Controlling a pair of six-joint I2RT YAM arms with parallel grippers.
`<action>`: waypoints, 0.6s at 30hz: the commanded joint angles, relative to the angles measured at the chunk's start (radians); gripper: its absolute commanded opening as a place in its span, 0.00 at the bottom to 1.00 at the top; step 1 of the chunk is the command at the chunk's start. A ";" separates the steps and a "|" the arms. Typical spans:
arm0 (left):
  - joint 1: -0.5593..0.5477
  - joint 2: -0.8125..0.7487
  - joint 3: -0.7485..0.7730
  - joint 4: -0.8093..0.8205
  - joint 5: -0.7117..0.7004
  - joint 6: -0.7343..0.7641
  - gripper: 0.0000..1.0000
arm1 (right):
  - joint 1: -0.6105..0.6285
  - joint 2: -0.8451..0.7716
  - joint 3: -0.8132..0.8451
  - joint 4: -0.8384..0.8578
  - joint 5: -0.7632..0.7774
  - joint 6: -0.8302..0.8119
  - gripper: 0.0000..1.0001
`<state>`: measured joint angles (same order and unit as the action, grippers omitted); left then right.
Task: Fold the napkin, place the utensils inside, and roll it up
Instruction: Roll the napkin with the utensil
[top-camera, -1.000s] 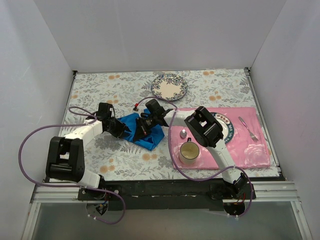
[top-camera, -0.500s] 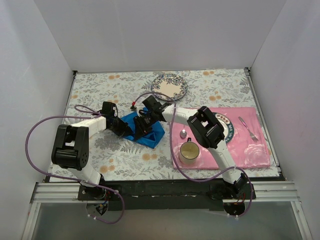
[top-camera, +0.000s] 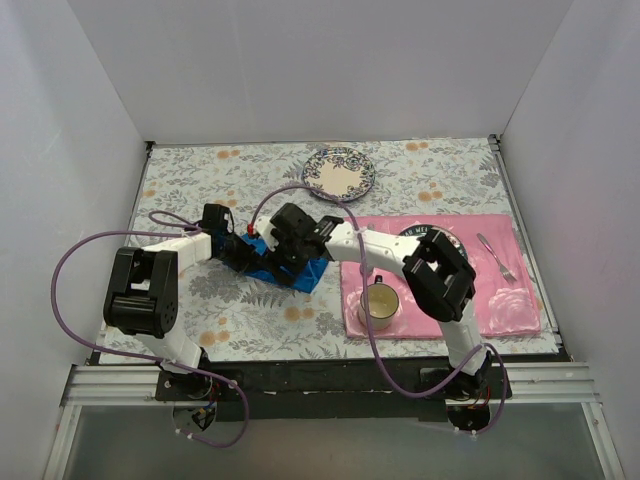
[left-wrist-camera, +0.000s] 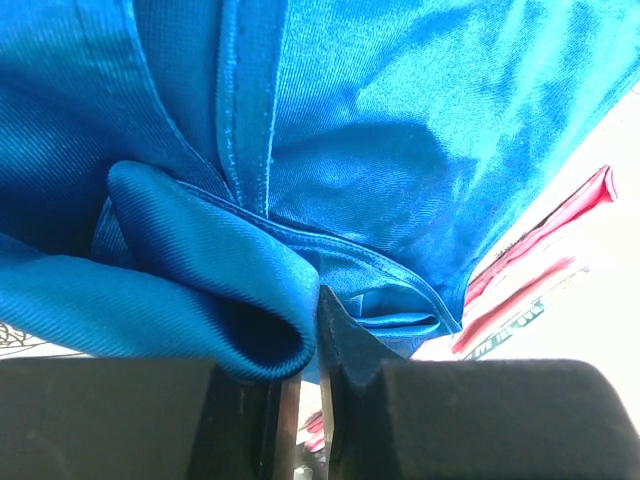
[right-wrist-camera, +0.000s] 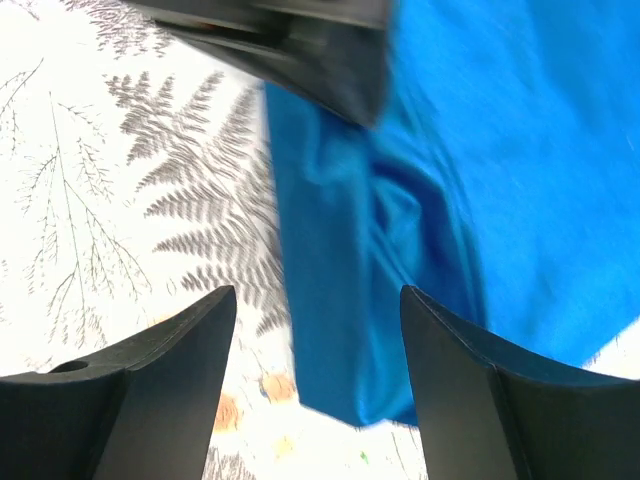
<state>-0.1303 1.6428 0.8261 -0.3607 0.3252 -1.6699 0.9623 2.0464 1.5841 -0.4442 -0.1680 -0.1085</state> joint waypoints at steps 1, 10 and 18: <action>0.017 0.049 -0.045 -0.034 -0.094 0.041 0.09 | 0.065 -0.023 -0.042 0.137 0.189 -0.135 0.74; 0.041 0.049 -0.064 -0.030 -0.077 0.053 0.07 | 0.104 0.078 -0.006 0.137 0.190 -0.158 0.61; 0.061 0.035 -0.065 -0.038 -0.052 0.067 0.07 | 0.104 0.138 -0.058 0.157 0.208 -0.114 0.47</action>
<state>-0.0883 1.6485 0.7990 -0.3244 0.3946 -1.6550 1.0687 2.1315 1.5612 -0.3054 0.0025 -0.2428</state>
